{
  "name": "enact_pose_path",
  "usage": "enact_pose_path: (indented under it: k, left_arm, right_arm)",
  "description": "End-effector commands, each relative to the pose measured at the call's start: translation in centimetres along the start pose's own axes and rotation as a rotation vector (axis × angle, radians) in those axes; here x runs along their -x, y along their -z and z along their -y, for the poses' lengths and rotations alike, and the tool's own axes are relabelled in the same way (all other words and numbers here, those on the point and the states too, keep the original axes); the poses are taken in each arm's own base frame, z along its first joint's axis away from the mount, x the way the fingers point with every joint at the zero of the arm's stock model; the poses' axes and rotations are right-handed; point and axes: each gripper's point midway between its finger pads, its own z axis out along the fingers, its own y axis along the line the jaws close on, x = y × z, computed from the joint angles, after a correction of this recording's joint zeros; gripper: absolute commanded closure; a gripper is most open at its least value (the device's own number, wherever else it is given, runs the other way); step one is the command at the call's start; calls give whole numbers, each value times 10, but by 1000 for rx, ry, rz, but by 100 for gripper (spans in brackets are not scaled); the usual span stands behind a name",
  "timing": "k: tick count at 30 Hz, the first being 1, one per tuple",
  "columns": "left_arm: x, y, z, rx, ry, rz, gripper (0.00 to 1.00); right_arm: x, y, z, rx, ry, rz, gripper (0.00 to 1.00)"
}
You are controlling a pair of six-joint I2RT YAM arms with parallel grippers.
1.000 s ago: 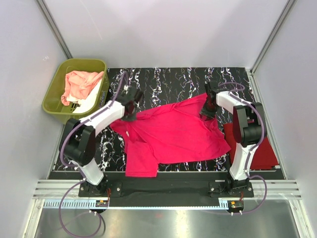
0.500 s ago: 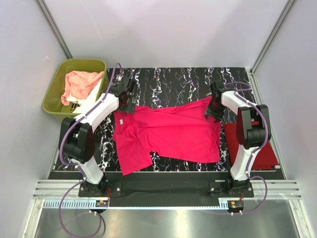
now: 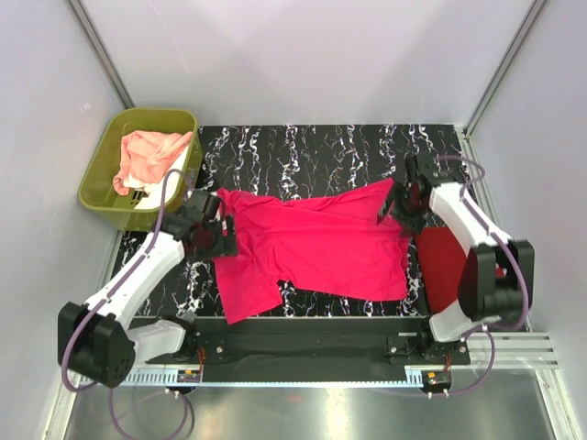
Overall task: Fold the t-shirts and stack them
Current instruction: Flatten the tshirt out
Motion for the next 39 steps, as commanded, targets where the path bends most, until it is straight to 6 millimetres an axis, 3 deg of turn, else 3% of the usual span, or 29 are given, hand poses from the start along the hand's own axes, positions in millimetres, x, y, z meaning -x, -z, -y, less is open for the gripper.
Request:
enact_pose_path:
  k: [1,2,9,11,15,21,22,25,26,30,33,36,39]
  left_arm:
    - [-14,-3,-6,-8,173,-24,16]
    - [-17,-8,-18,18,223,-31,15]
    - [6,-30,-35,-36,420,-37,25]
    - [8,-40,-39,-45,451,-52,32]
    - [9,-50,-23,-143,477,-81,32]
    - [-1,-60,-20,-157,506,-113,34]
    - [-2,-61,-20,-162,509,-118,36]
    - [0,-66,-18,-173,524,-111,62]
    - [2,-70,-23,-144,526,-102,76]
    - [28,-73,-40,-68,511,-42,95]
    - [46,-78,-52,-33,509,-18,100]
    - [73,-80,-49,-49,477,14,100]
    - [102,-77,-52,-24,433,35,86]
  right_arm:
    - [-56,18,11,20,-99,-143,27]
    - [-69,14,19,5,-117,-163,30]
    - [-86,1,36,-22,-151,-160,38]
    - [-91,-4,38,-31,-163,-181,39]
    - [-94,-9,43,-44,-176,-169,39]
    - [-95,-19,41,-41,-165,-190,37]
    - [-95,-21,41,-41,-161,-194,37]
    - [-93,-31,41,-42,-146,-202,38]
    - [-92,-34,40,-41,-143,-203,39]
    - [-71,-55,33,-49,-129,-176,43]
    - [-55,-73,33,-92,-110,-161,44]
    - [-28,-85,26,-112,-73,-123,44]
    - [13,-86,10,-118,-4,-58,43]
